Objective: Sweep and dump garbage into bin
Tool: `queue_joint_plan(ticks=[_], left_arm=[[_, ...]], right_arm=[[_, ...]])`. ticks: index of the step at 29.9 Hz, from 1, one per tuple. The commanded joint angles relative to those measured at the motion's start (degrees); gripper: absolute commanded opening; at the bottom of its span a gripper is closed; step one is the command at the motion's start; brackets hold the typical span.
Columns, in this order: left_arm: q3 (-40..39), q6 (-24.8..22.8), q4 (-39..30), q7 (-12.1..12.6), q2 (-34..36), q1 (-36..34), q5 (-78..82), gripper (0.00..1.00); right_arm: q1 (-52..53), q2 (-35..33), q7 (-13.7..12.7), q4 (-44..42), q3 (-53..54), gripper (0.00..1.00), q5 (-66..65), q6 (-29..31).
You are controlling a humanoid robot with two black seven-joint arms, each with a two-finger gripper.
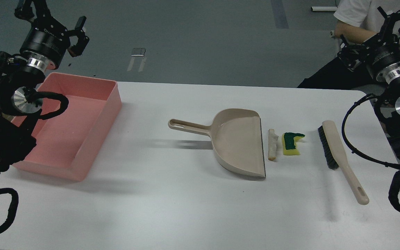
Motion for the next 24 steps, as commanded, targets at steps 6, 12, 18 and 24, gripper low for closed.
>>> queue_joint_plan(ticks=[6,12,18,24], left_arm=[[2.5,0.9,-2.5,0.1,0.8,2.2,-0.1,0.99],[2.5,0.9,-2.6,0.0,1.1,2.2,-0.1,0.99],[2.6,1.3,-7.2,-0.1,2.2,2.4,-0.2,0.99],[2.6,1.4,-7.7,-0.5,3.3,2.8,-0.3,0.99]], right_arm=[[0.0,0.0,0.2,0.3,0.2,1.00,0.1,0.0],[0.3,0.2,0.1,1.0,0.2,1.00,0.1,0.0],[-0.1,-0.1,-0.5,5.4,-0.3,1.00,0.1,0.0],[-0.4,-0.4,-0.4,6.2,-0.1,1.00,0.1,0.0]])
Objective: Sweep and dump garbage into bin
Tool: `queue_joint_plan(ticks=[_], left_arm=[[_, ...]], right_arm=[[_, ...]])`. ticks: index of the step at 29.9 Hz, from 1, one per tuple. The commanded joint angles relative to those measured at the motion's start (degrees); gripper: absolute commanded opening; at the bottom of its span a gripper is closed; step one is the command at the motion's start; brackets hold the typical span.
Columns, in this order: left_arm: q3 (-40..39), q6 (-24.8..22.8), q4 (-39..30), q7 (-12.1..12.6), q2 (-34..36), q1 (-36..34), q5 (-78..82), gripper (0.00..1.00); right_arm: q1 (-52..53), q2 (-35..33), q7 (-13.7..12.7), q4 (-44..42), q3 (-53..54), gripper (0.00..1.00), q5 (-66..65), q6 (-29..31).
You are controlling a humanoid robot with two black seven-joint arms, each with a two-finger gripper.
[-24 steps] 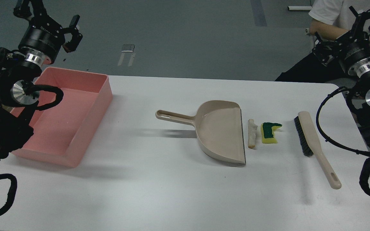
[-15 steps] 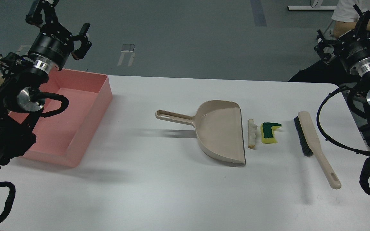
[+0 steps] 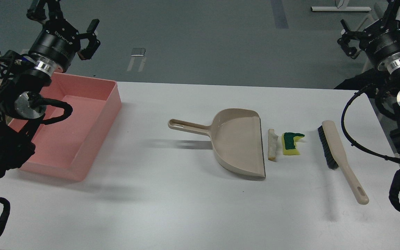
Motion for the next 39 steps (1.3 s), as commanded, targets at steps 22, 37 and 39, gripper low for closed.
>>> queue_joint_plan(ticks=[22,37,39], left_arm=[[1.4,2.6,-8.3,-0.3,0.1,5.8,0.2,0.99],[4.7,4.0,-33.5,-0.8,9.2,24.5,8.4,0.98],[4.8,6.6,-36.3,-0.8,8.4,27.3,14.2,0.98]], right_arm=[[-2.8,-1.7,0.7,1.3,0.6,1.00,0.0,0.0],[-15.3,-4.7,2.2,13.6,2.1,1.00,-0.1,0.0],[-17.0,-4.7,2.1,13.7,3.1,1.00,-0.1,0.0]])
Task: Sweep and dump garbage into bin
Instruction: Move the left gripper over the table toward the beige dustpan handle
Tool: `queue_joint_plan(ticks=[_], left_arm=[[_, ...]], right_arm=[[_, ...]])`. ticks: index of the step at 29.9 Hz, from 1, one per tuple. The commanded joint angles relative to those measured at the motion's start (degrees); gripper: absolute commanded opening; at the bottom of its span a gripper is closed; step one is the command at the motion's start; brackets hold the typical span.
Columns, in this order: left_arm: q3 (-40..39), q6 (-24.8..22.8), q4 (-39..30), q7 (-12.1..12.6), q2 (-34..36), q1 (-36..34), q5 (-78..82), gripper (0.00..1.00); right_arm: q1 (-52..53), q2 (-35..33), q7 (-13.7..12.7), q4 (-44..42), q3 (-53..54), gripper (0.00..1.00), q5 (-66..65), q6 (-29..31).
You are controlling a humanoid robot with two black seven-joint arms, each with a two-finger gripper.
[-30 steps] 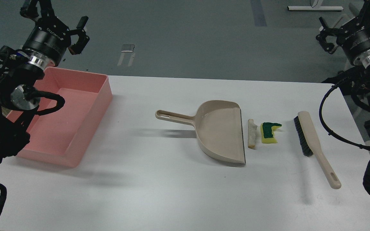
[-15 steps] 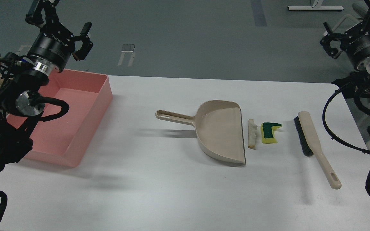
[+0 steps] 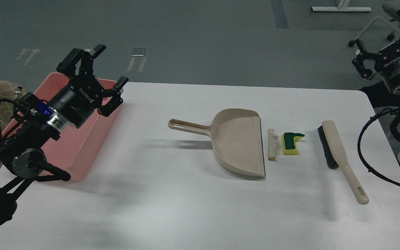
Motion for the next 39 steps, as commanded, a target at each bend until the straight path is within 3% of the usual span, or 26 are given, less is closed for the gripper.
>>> queue_joint_plan(ticks=[1,7,16,22,26,39], left_arm=[[0.2,3.0,-3.9,0.0,-0.8,3.9,7.7,0.98],[5.4,3.9,-2.4,0.0,-2.3,5.2,18.7,0.98],[9.6,6.1,10.9,-0.2,-12.4,2.8,27.6,0.96],[16.0,10.7,18.2,-0.8,-15.9,-2.1,27.5,0.86],[16.1,12.1,21.8,-2.0,-18.1,-4.5,27.4,0.80],[16.2,11.9,22.6,-5.3,-19.1,-5.6,27.5,0.80]], right_arm=[[-2.0,-0.1,-0.1,0.1,1.3,1.00,0.0,0.0],[-2.7,-0.7,0.0,0.2,2.2,1.00,0.0,0.0],[-3.2,-0.7,0.1,0.6,3.4,1.00,0.0,0.0],[-4.7,-1.0,0.1,2.7,4.3,1.00,0.0,0.0],[-5.3,-1.0,0.1,2.7,4.3,1.00,0.0,0.0],[-5.7,-0.7,0.1,2.9,4.3,1.00,0.0,0.0]])
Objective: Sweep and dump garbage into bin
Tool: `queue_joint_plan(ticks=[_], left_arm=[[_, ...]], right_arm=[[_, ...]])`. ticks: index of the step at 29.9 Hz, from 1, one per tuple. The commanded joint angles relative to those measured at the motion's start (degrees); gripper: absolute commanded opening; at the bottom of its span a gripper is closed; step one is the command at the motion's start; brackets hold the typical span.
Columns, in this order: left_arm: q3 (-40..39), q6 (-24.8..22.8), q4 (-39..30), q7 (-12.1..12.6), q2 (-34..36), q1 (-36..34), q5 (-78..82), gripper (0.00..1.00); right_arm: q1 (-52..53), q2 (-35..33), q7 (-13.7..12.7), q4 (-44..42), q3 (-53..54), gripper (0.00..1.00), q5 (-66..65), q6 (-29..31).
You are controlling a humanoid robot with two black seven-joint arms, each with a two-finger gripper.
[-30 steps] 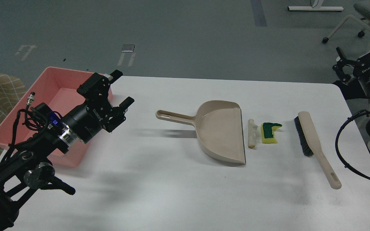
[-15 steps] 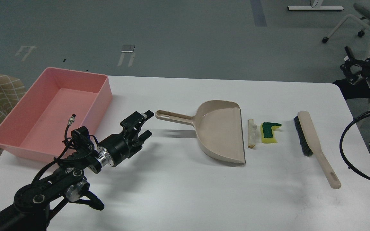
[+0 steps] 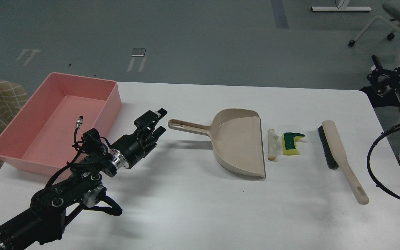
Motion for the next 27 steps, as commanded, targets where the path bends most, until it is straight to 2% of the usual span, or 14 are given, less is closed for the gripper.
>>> queue_joint_plan(ticks=[1,13,27], left_arm=[[0.1,0.2,0.0,-0.1,-1.2,-0.2,0.1,0.80],[1.6,0.1,1.7,-0.1,-3.4,-2.9,0.1,0.75],[3.0,-2.0,10.8,-0.5,-6.3,-6.3,-0.2,0.80]], right_arm=[[0.0,0.1,0.0,0.0,0.0,1.00,0.0,0.0],[-0.8,0.2,0.0,-0.1,0.0,1.00,0.0,0.0],[-1.2,0.6,0.0,-0.3,0.1,1.00,0.0,0.0]])
